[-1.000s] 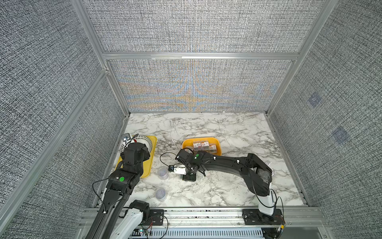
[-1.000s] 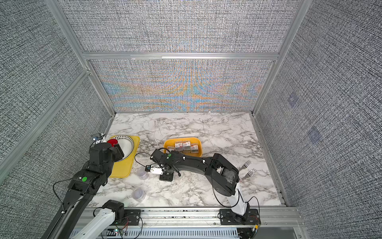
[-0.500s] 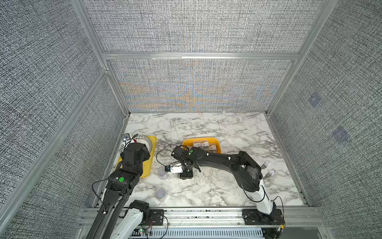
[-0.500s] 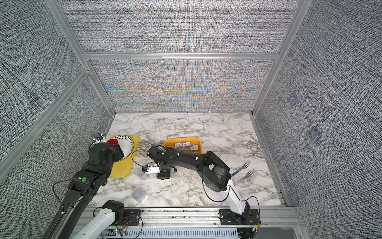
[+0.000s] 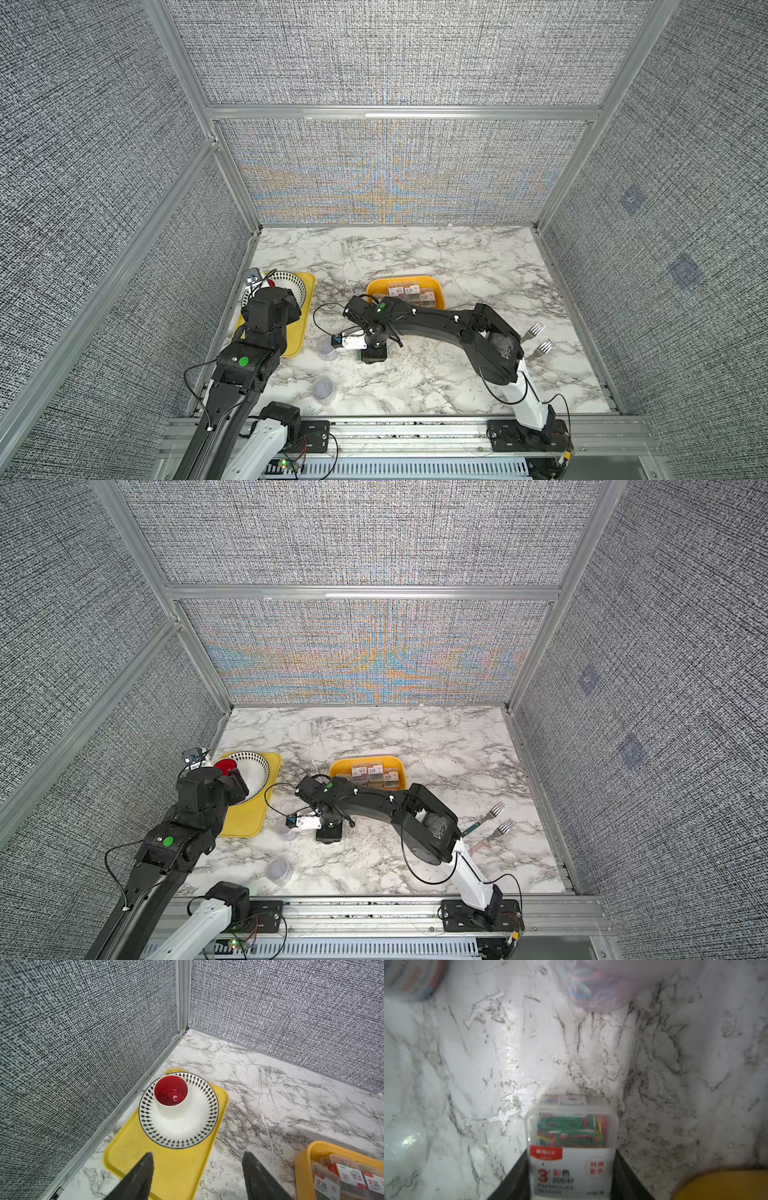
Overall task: Take the paper clips out of the storage box
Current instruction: Place the boxed paper clips at the center of the board, then pick up the boxed paper clips from the storage box.
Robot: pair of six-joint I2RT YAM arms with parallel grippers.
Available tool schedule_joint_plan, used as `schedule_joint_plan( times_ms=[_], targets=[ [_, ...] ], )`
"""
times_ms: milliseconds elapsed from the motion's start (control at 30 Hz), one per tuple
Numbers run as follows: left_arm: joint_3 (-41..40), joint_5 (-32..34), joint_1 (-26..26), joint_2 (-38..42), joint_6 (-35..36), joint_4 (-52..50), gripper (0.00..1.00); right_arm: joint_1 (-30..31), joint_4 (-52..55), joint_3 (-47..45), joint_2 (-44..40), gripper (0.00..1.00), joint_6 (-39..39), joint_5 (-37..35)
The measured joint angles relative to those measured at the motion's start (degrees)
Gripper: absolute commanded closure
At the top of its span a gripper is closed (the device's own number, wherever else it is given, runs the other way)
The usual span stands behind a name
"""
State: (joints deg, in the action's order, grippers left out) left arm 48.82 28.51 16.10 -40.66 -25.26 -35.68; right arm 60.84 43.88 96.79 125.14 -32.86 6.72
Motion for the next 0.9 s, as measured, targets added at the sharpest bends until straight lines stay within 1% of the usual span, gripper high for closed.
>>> schedule_joint_plan(
  times_ms=[400,900],
  targets=[
    [0.0,0.0,-0.1,0.0,0.0,0.0,0.3,-0.3,-1.4,0.0,0.1,0.44,0.6,0.0],
    [0.0,0.0,-0.2,0.3,0.0,0.0,0.3,-0.4,-2.3,-0.3,-0.5,0.21,0.6,-0.3]
  ],
)
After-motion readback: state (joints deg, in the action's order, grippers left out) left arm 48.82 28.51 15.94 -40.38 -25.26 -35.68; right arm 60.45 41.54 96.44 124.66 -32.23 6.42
